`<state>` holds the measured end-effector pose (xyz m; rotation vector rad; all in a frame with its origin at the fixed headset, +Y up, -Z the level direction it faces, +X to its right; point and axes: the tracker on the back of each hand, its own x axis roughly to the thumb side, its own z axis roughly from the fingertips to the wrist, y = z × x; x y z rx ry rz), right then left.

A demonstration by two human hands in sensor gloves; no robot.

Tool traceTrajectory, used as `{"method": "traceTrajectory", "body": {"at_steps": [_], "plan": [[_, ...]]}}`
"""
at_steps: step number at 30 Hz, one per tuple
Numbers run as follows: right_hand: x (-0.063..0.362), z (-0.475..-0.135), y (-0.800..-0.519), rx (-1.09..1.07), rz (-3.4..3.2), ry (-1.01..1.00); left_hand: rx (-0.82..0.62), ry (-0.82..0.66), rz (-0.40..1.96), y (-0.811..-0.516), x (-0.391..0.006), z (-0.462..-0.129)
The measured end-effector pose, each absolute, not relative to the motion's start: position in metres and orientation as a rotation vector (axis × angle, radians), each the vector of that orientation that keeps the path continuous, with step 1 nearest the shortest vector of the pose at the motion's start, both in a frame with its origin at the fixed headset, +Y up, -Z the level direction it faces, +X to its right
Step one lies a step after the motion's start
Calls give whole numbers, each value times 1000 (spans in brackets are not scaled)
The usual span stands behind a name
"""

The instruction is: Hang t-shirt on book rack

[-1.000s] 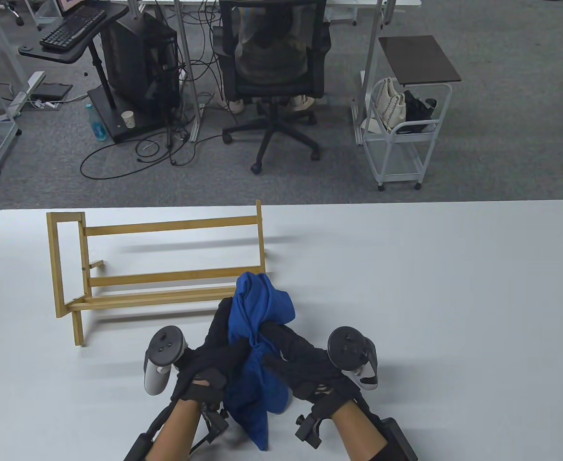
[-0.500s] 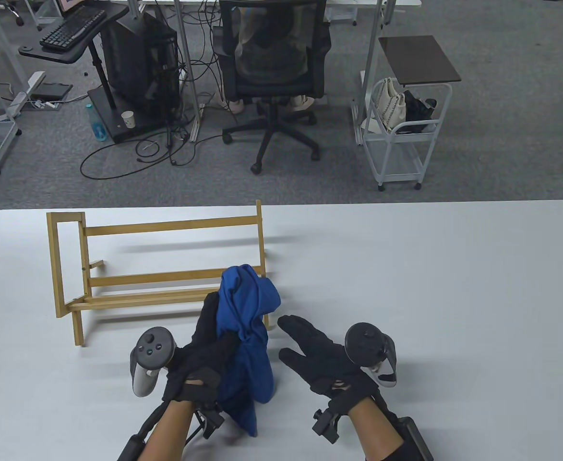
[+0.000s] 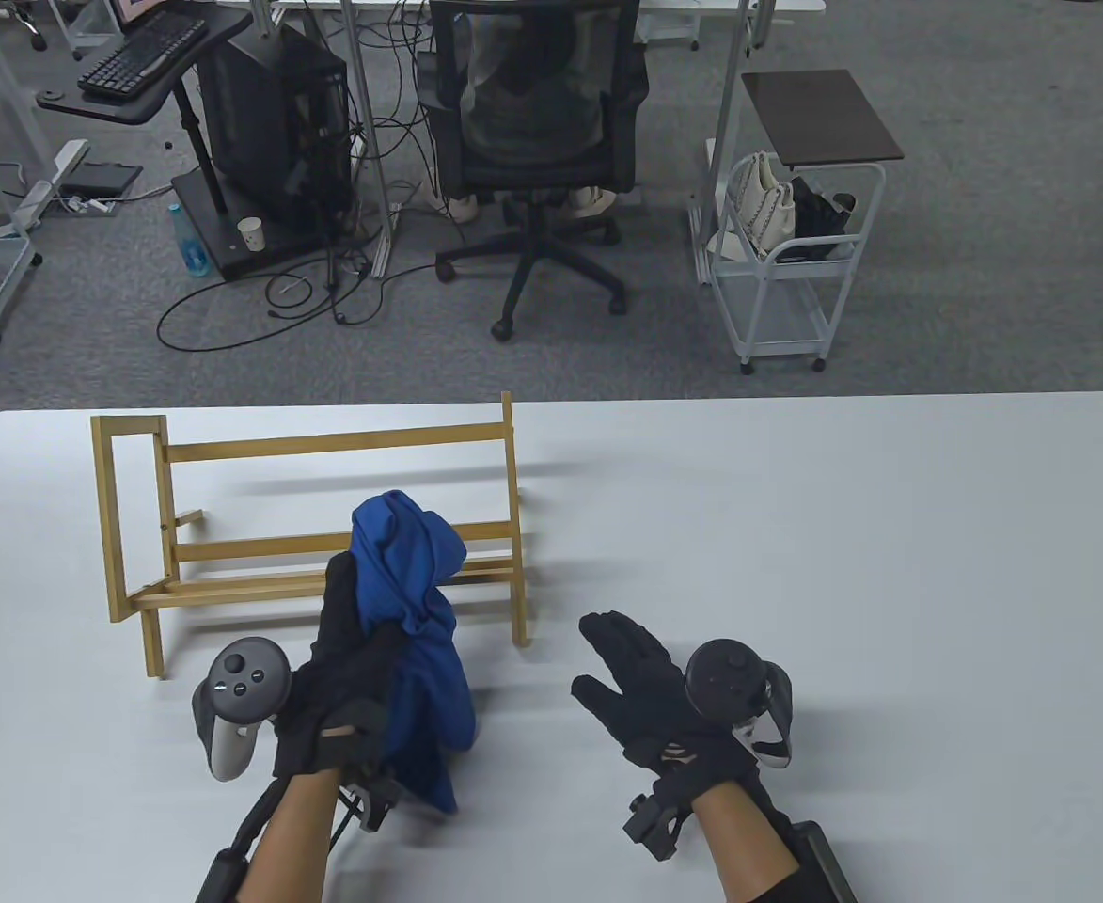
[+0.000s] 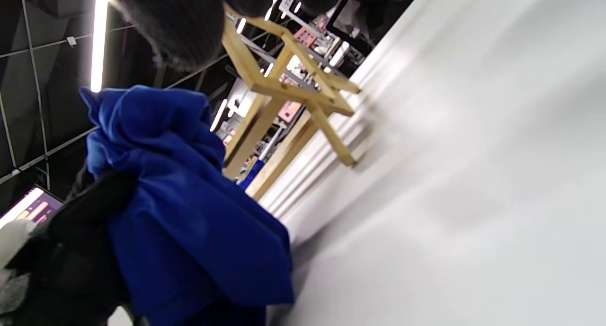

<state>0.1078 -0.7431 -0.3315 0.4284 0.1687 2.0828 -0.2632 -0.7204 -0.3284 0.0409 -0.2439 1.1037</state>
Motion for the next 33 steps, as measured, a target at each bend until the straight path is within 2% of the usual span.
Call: {"method": "traceTrajectory", "body": {"at_steps": [13, 21, 33], "plan": [[104, -328, -751, 411, 2155, 160, 122, -130, 1012, -705, -301, -325], [104, -326, -751, 396, 2184, 145, 190, -46, 943, -679, -326, -329], [105, -325, -751, 370, 2204, 146, 194, 65, 816, -643, -331, -362]]}}
